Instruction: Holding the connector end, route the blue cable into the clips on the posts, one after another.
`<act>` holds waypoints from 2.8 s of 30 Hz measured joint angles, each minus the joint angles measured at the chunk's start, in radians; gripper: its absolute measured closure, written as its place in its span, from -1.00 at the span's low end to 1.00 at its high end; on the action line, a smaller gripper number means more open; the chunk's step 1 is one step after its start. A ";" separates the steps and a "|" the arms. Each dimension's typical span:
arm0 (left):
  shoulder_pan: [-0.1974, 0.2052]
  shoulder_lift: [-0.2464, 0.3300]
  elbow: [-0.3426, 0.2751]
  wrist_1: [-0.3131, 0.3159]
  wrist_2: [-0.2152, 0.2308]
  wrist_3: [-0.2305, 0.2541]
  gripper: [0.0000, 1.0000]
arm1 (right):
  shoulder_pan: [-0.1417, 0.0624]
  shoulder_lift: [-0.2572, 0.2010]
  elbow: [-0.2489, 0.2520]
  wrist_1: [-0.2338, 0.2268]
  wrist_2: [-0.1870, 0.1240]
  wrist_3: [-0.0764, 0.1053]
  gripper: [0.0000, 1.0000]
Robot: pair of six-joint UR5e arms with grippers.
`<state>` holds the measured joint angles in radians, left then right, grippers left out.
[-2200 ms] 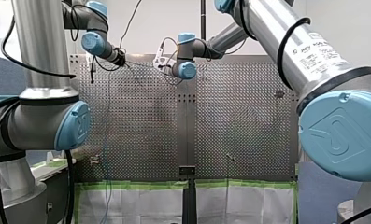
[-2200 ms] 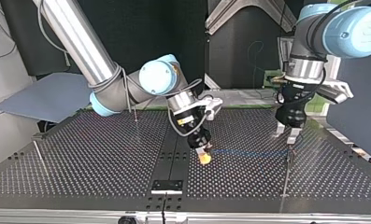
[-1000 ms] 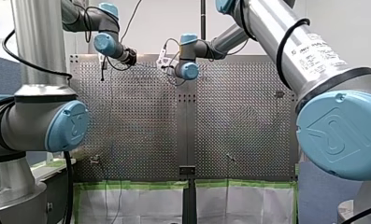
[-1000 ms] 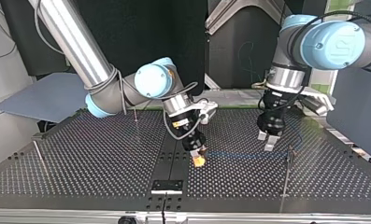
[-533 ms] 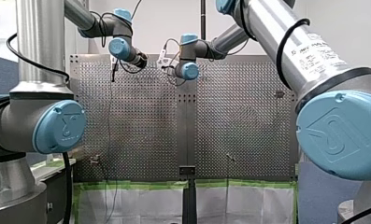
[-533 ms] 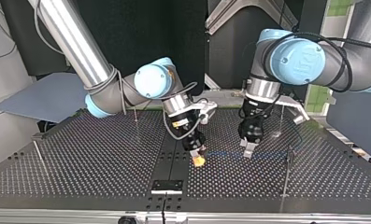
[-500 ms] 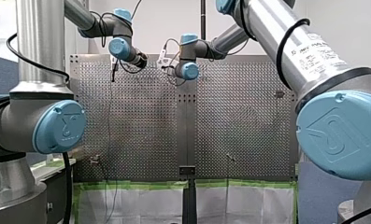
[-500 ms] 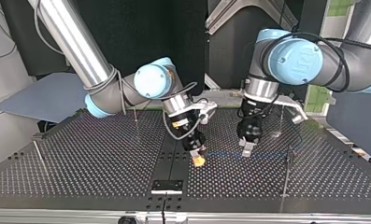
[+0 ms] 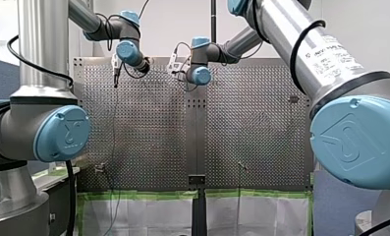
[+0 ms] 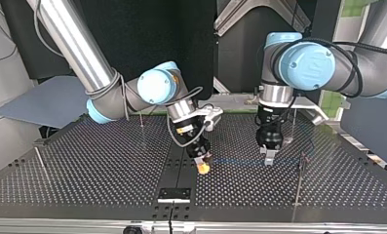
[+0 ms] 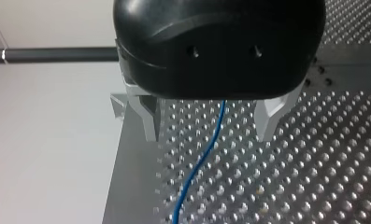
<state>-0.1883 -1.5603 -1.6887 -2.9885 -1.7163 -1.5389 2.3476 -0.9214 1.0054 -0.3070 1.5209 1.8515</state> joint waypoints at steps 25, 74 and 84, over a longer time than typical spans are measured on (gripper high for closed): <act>0.043 -0.043 0.002 0.029 -0.020 0.006 -1.00 | 0.003 0.000 0.003 0.000 -0.001 -0.003 1.00; 0.071 -0.045 0.058 0.039 -0.007 0.013 0.79 | 0.002 0.000 0.003 0.004 -0.001 -0.003 1.00; 0.070 -0.045 0.058 0.040 -0.004 0.013 1.00 | 0.000 0.000 0.003 0.005 0.000 -0.003 1.00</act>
<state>-0.1179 -1.6051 -1.6303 -2.9481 -1.7203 -1.5261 2.3480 -0.9213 1.0088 -0.3023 1.5204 1.8488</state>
